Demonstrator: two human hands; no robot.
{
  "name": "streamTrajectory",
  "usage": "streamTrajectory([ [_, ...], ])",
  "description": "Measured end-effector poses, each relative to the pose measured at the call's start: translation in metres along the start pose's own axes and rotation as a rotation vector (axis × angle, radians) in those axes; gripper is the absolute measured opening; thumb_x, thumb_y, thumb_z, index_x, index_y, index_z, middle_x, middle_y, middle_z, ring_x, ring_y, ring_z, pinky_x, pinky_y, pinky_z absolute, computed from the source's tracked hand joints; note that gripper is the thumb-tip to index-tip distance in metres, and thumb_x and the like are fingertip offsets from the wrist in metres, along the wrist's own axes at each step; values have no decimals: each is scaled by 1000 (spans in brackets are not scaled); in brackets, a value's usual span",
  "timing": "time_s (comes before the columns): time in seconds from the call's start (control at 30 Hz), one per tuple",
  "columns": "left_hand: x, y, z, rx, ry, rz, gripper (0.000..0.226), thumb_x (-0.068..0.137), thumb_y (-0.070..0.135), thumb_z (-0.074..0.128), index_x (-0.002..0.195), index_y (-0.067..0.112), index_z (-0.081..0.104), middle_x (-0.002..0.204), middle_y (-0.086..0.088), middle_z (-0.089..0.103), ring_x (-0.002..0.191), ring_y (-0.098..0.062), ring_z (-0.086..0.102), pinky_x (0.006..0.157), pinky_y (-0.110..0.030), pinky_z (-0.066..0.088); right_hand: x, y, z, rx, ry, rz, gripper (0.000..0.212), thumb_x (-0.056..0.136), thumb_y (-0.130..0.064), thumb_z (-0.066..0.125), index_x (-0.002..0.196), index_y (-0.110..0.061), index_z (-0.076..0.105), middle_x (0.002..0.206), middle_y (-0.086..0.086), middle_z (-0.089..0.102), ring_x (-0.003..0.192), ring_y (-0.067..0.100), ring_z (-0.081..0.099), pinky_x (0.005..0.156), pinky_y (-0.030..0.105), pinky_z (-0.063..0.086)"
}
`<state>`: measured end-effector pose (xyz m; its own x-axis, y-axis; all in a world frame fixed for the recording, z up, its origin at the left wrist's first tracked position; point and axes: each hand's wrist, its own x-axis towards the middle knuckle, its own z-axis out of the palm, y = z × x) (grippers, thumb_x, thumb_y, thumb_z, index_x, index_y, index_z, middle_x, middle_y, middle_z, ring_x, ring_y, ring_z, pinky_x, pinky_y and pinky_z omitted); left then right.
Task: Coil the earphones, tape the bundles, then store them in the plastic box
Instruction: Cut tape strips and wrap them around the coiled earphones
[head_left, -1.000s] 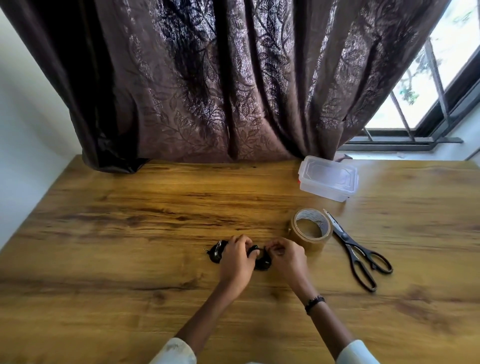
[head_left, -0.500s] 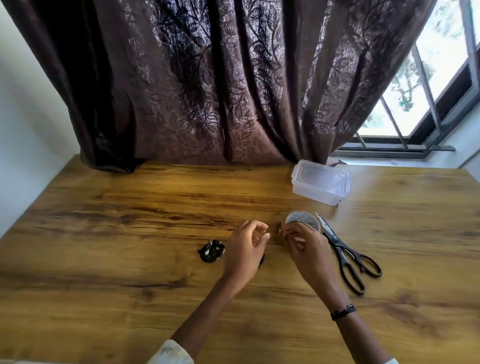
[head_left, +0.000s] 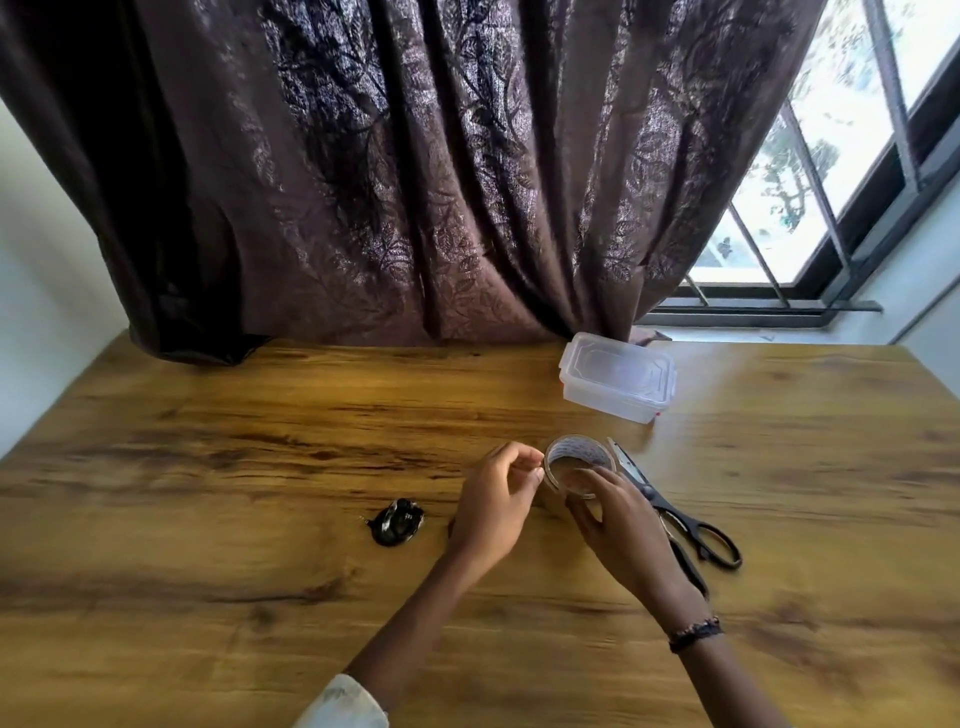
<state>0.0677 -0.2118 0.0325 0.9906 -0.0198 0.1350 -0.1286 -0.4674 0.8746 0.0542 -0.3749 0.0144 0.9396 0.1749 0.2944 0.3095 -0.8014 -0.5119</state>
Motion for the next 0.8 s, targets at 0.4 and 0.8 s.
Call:
streamTrajectory([
  [0.4,1,-13,-3,-12,-10,-114,22,97,10,47,99,27,61,99,16,64,88,1,60,74,-30,57,0,8,2,-19,-22,4,21,89,-6,65,109,-11,69,105,2,70,95,20,66,80,31,53],
  [0.8,0,-21,-3,-9,-1,-132,16,96,12,51,99,22,63,97,14,64,90,1,60,74,-28,56,7,8,18,-328,-39,-33,24,69,-25,85,90,-21,74,83,-5,72,76,16,67,72,29,51],
])
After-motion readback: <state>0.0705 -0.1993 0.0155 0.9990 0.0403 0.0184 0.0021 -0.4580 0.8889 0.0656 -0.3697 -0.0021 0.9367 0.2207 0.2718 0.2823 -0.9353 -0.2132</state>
